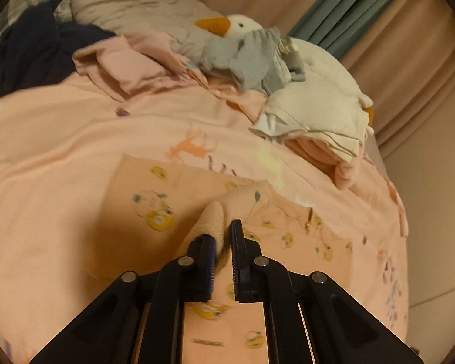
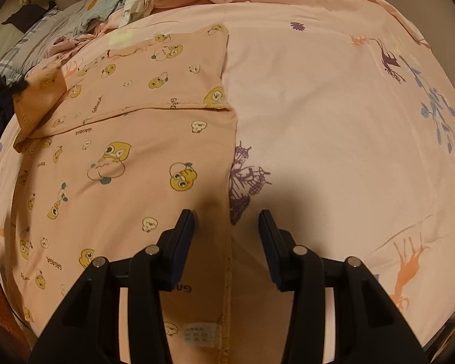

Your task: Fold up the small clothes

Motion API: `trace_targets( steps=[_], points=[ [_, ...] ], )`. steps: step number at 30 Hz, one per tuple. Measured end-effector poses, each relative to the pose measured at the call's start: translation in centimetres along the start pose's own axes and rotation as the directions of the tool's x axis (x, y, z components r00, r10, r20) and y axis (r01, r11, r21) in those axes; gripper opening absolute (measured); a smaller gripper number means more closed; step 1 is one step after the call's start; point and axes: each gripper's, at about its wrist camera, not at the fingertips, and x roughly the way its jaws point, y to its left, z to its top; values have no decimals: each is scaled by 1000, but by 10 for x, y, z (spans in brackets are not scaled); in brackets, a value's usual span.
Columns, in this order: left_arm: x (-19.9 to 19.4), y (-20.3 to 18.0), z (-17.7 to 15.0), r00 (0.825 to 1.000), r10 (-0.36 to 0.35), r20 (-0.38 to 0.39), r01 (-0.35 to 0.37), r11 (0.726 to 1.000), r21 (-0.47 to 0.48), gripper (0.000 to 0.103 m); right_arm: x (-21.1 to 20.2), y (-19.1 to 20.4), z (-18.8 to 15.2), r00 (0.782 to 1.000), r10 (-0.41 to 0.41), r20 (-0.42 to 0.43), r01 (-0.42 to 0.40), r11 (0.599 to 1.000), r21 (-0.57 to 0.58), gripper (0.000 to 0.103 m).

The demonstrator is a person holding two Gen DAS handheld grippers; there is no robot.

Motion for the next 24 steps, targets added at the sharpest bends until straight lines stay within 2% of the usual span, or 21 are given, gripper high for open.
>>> trace_targets(
  steps=[3,8,10,13,19,21,22,23,24],
  points=[
    [-5,-14,-2,999,31,9,-31,998,60,5,2,1,-1,1000,7,5,-7,1000,18,46],
    [12,-82,-12,999,-35,-5,35,992,117,5,-1,4,-2,1000,21,9,-21,1000,10,44],
    [24,-108,-22,997,-68,-41,73,990,124,5,-4,1,-3,1000,22,13,-22,1000,16,44],
    [58,-153,-48,982,-116,-148,136,982,134,5,-10,-12,-8,1000,12,23,-13,999,48,44],
    [92,-208,-105,957,-84,-276,151,962,230,5,-21,-42,-15,999,4,35,-8,994,109,44],
    [99,-218,-122,925,-29,-380,150,944,293,5,-24,-46,-17,999,3,35,-7,994,110,44],
    [99,-219,-126,904,-17,-426,171,929,327,5,-25,-48,-18,999,3,37,-7,994,114,44],
    [96,-217,-126,892,-19,-452,196,916,349,5,-27,-50,-19,999,5,39,-9,993,118,45],
    [88,-211,-123,889,-29,-458,216,906,363,5,-26,-49,-17,999,6,38,-11,993,121,45]
  ],
)
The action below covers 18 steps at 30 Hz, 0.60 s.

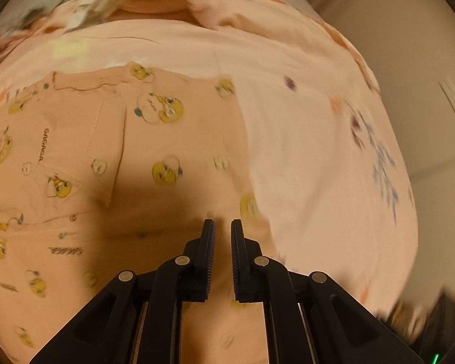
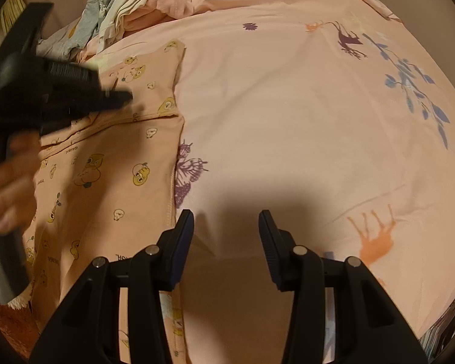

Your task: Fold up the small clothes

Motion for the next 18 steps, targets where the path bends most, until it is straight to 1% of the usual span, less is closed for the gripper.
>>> trace_targets(
  steps=[1,2,3,4,5,6,7,8,9,10,11,12,13,14,16,17,18],
  points=[
    [-13,10,-3,1000,3,23,-3,1000,-5,5,-1,1,1,1000,2,2,-2,1000,1,46],
    [-26,21,-7,998,23,51,-22,999,-23,8,-2,3,3,1000,3,7,-3,1000,1,49],
    [-39,33,-11,995,56,77,-53,998,-39,21,-3,7,6,1000,4,13,-5,1000,1,52],
    [-57,50,-15,989,103,109,-98,994,-50,30,-4,12,11,1000,9,20,-9,1000,-4,56],
    [-71,64,-19,980,142,136,-134,989,-61,48,-5,18,17,1000,16,24,-16,1000,-14,58],
    [-85,79,-25,969,183,168,-172,982,-78,53,-5,25,23,999,29,27,-29,999,-28,59],
    [-99,95,-31,948,243,205,-224,968,-111,53,-6,37,32,998,49,30,-47,998,-44,60],
    [-112,111,-38,920,314,236,-285,947,-149,53,-6,48,41,997,65,32,-63,997,-54,63],
    [-122,126,-45,887,383,258,-345,921,-182,53,-6,62,53,996,83,36,-81,995,-65,65],
    [-131,142,-53,856,443,266,-399,894,-205,53,-4,74,64,995,96,41,-93,993,-72,71],
    [-136,153,-57,846,465,261,-422,883,-206,53,-2,87,77,993,106,43,-102,992,-77,76],
    [-137,163,-61,844,475,249,-434,878,-204,53,-1,99,84,993,110,43,-107,991,-76,77],
    [-137,175,-65,849,476,229,-435,876,-208,52,2,113,94,992,118,35,-115,991,-73,78],
    [-135,189,-68,850,485,204,-442,868,-225,51,7,129,106,991,132,13,-131,988,-81,80],
    [-125,203,-70,842,513,168,-468,849,-245,47,25,164,128,988,150,-34,-153,985,-84,80],
    [-116,210,-69,844,516,147,-475,845,-245,45,34,181,136,987,152,-54,-157,983,-91,80],
    [-106,212,-68,853,506,127,-470,851,-234,44,42,196,144,987,148,-70,-154,983,-100,80]
  ],
)
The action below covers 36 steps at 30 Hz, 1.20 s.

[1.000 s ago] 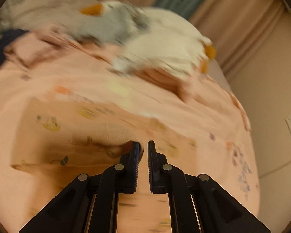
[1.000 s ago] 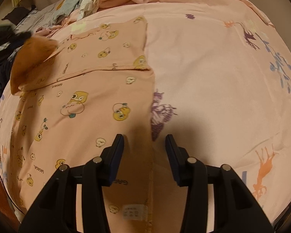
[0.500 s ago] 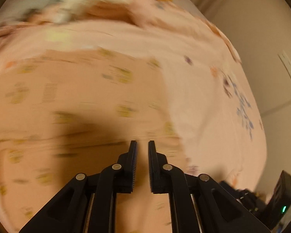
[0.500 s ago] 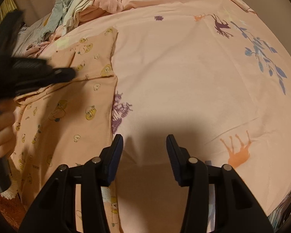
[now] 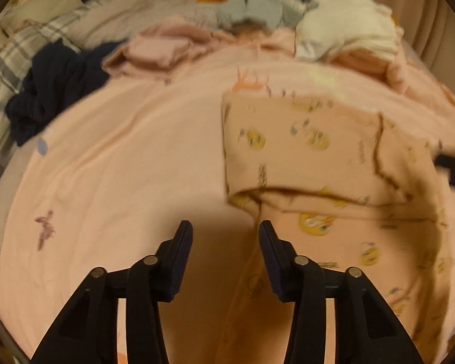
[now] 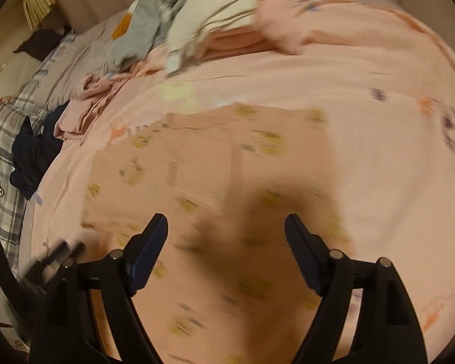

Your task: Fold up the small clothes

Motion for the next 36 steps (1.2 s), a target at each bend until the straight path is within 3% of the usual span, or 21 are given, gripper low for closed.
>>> trace_targets(
  steps=[2,4,6,7,8,9,10,11,12,14,16,19,22,23,26,28,31,33,36],
  points=[
    [17,-5,-7,999,14,-49,-12,999,36,41,23,23,13,996,-85,-21,85,996,0,80],
    [25,-11,-9,998,50,-39,-48,998,43,41,50,35,20,979,-195,-62,196,980,13,78],
    [25,-15,-7,999,53,7,-53,998,40,33,76,43,23,937,-338,-87,337,941,-23,70],
    [26,-16,-3,999,37,6,-37,999,31,31,83,40,22,920,-380,-98,378,925,-38,56],
    [29,-15,-1,1000,24,1,-24,999,21,28,89,36,20,921,-373,-112,372,928,-29,46],
    [32,-11,4,1000,2,-8,-2,1000,0,25,88,31,19,937,-331,-108,333,943,3,42],
    [34,-8,7,1000,-18,-10,18,1000,-18,23,81,23,19,957,-276,-93,282,958,52,31],
    [34,-5,10,999,-42,-5,42,998,-41,20,75,16,21,968,-236,-87,243,967,78,12],
    [34,-1,11,999,-54,1,54,997,-58,18,69,10,24,978,-188,-87,196,976,93,10],
    [37,2,13,997,-71,4,71,993,-93,16,51,-6,31,996,-67,-55,73,990,117,9],
    [38,3,14,998,-64,16,65,992,-107,13,30,-22,35,1000,-1,7,0,991,131,9],
    [39,-3,15,999,-36,14,37,995,-96,13,1,-43,36,995,11,96,-22,994,109,9],
    [41,-11,16,1000,13,19,-12,998,-70,13,-9,-69,34,986,124,112,-135,986,102,10],
    [42,-14,15,999,34,27,-32,998,-51,13,-6,-76,32,987,122,109,-134,984,113,12],
    [42,-15,12,998,45,47,-43,998,-40,13,8,-105,17,997,13,80,-26,986,166,15],
    [42,-10,13,999,25,40,-22,998,-55,13,19,-127,7,998,-48,42,38,975,219,12],
    [44,4,17,999,-47,15,48,992,-119,13,22,-144,4,992,-129,9,123,965,230,15],
    [43,12,19,996,-89,2,88,985,-150,13,13,-156,4,992,-121,15,113,955,275,15],
    [40,13,18,995,-103,-2,102,985,-137,13,-7,-149,7,991,-93,92,66,963,261,15]
  ],
)
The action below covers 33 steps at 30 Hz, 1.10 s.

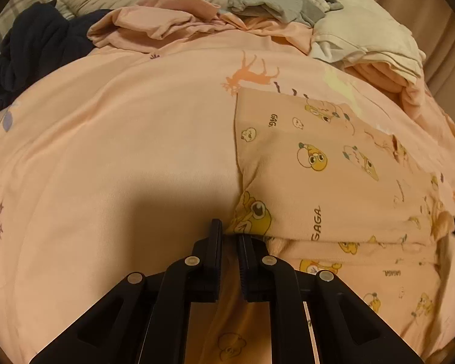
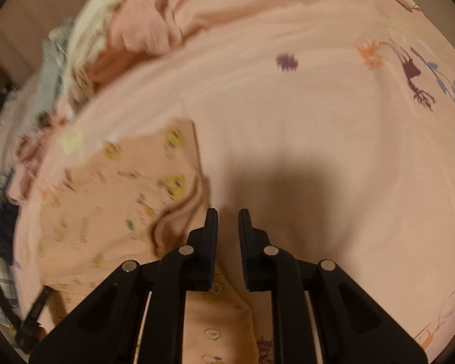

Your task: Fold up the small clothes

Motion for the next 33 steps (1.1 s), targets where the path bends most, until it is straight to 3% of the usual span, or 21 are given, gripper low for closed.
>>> trace_targets(
  steps=[3,6,9,10,12,15,18,21,25,28,31,33],
  points=[
    [0,-5,-5,999,34,23,-34,999,30,13,-9,25,2,998,55,23,-54,997,-47,16],
    [1,-4,-5,999,40,33,-40,999,13,13,3,47,-5,990,138,-20,-139,986,-91,23],
    [0,13,-3,999,-26,20,27,999,-45,13,31,48,-19,997,-44,-65,36,991,-130,22],
    [0,19,-2,998,-53,14,54,997,-61,13,38,39,-25,995,-54,-81,44,992,-120,20],
    [-3,30,-2,997,-83,2,83,993,-81,13,31,24,-33,998,30,-54,-35,994,-102,19],
    [-10,38,-4,994,-110,-28,106,989,-102,13,22,14,-38,995,46,-91,-57,991,-119,15],
    [-32,44,-7,999,37,6,-37,997,-70,13,10,10,-41,995,-48,-90,34,988,-150,24],
    [-54,53,-4,999,8,34,-5,998,-66,14,-11,7,-38,999,-19,-49,11,987,-158,23],
    [-65,28,21,992,-65,111,73,995,-62,14,-23,22,-21,999,53,12,-51,990,-131,22],
    [-49,-5,35,985,-108,133,112,993,-23,14,-2,51,-10,994,108,-22,-110,982,-152,20],
    [-10,-36,37,995,-94,30,93,995,22,14,27,63,-12,997,41,-71,-53,983,-177,18],
    [14,-42,26,999,-27,-29,29,997,68,13,46,60,-21,993,-25,-114,3,983,-185,15]
  ],
)
